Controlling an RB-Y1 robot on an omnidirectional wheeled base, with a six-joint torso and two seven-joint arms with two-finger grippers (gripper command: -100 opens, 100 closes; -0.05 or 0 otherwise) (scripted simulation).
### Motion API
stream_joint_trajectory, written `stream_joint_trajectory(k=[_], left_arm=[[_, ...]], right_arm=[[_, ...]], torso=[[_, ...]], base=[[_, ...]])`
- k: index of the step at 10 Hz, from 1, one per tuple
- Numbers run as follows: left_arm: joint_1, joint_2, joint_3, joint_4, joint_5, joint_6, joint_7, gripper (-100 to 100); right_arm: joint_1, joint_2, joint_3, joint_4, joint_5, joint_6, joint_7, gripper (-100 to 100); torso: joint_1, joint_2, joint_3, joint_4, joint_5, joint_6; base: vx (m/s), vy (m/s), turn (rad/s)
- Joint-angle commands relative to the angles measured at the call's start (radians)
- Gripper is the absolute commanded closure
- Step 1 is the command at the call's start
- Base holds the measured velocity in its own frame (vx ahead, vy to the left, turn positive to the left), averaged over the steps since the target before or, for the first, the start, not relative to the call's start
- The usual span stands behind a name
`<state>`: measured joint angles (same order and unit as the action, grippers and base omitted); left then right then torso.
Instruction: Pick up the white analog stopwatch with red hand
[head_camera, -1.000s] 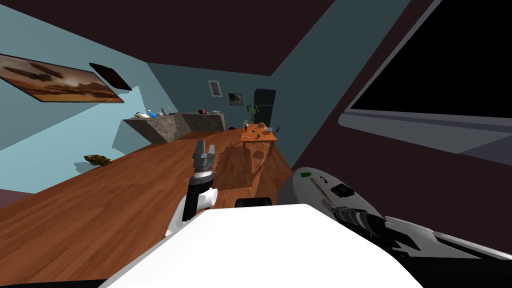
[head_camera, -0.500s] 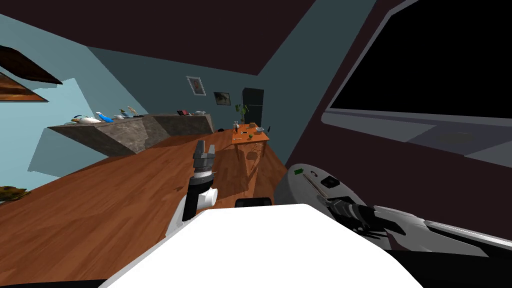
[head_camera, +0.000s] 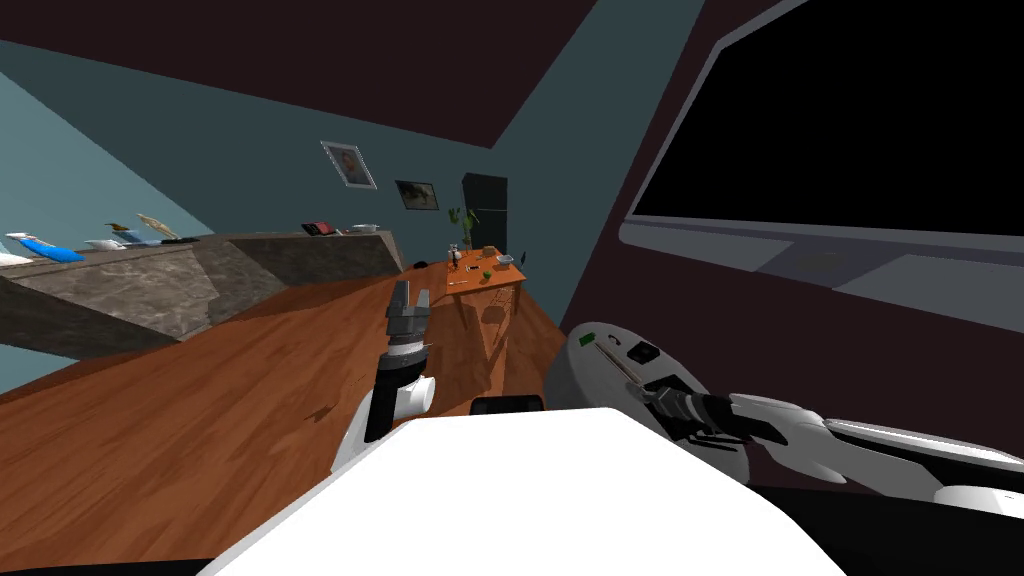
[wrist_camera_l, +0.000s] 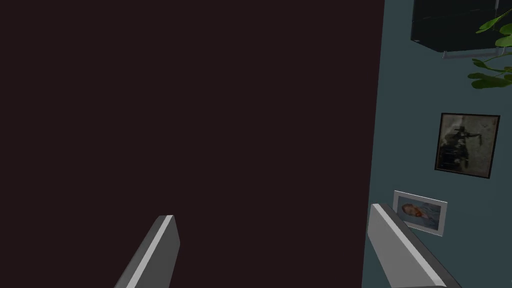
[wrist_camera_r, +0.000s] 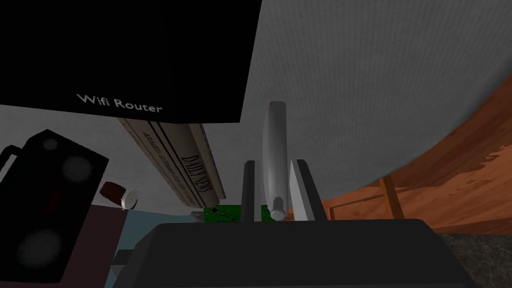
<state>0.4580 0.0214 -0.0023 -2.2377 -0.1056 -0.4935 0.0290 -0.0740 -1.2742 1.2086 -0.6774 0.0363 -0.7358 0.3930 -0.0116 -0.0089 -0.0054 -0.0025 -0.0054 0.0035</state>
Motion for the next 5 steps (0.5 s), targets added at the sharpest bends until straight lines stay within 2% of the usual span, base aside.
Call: stream_joint_trajectory(k=[1,2,3,4,5], left_arm=[[0.0,0.0,0.0,0.0,0.0,0.0,0.0,0],[0.0,0.0,0.0,0.0,0.0,0.0,0.0,0],[0.0,0.0,0.0,0.0,0.0,0.0,0.0,0],[0.0,0.0,0.0,0.0,0.0,0.0,0.0,0],[0.0,0.0,0.0,0.0,0.0,0.0,0.0,0]], right_arm=[[-0.05,-0.034,0.05,-0.043,-0.018,0.007,0.03,100],[-0.064,-0.034,0.085,-0.043,-0.018,0.007,0.03,100],[-0.064,-0.034,0.096,-0.043,-0.018,0.007,0.03,100],[-0.06,-0.034,0.085,-0.04,-0.016,0.004,0.029,100],[-0.06,-0.034,0.088,-0.043,-0.017,0.007,0.03,0]], torso=[[0.0,0.0,0.0,0.0,0.0,0.0],[0.0,-0.002,-0.001,0.0,0.001,-0.001],[0.001,-0.001,-0.001,0.0,0.0,0.0],[0.001,0.002,0.001,0.001,0.0,-0.001],[-0.001,0.004,0.003,0.001,0.0,-0.002]], base=[[0.132,0.02,-0.38],[0.127,0.037,-0.349],[0.053,0.036,-0.104],[0.011,0.014,-0.005],[0.0,0.0,0.0]])
